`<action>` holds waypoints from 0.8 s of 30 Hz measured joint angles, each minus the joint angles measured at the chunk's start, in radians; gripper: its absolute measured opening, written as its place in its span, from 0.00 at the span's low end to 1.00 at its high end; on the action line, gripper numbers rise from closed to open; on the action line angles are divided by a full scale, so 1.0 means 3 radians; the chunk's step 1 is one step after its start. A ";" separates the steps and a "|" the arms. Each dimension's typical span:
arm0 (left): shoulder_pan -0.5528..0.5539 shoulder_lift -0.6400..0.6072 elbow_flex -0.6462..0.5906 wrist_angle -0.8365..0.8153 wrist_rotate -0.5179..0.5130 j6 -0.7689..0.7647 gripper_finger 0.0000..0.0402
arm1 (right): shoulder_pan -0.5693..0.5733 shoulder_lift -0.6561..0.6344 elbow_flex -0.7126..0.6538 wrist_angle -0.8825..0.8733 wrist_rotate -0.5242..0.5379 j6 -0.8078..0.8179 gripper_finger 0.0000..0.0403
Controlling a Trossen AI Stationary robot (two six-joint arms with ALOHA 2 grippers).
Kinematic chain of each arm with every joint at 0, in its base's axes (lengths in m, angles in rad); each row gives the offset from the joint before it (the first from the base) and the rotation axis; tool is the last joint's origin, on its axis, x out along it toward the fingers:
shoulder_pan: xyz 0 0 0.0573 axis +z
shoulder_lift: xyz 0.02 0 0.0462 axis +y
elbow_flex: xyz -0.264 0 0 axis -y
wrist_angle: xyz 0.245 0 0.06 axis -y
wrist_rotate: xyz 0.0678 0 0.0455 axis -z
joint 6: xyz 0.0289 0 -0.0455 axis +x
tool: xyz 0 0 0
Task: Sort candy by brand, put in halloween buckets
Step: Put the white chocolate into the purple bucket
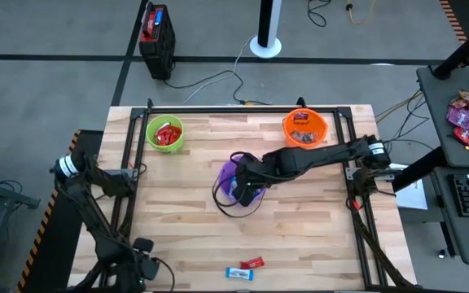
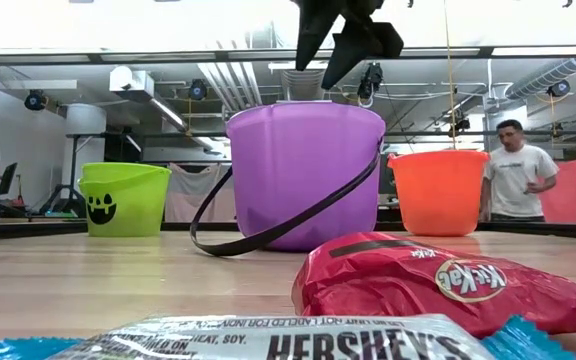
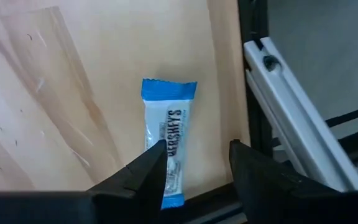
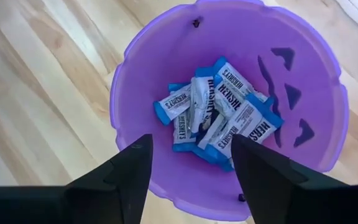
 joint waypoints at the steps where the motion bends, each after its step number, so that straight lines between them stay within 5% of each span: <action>1: 0.0000 0.0022 0.0000 0.0001 -0.0001 0.0016 0.39 | 0.0007 0.0005 0.0000 0.0001 -0.0001 0.0009 0.52; 19: -0.0005 0.0462 -0.0015 -0.0120 -0.0269 0.0207 0.38 | 0.0051 0.0009 0.0001 0.0024 0.0025 0.0095 0.52; 24: -0.0006 0.0410 -0.0026 -0.0135 -0.0370 0.0212 0.21 | 0.0051 0.0009 0.0001 0.0025 0.0027 0.0097 0.52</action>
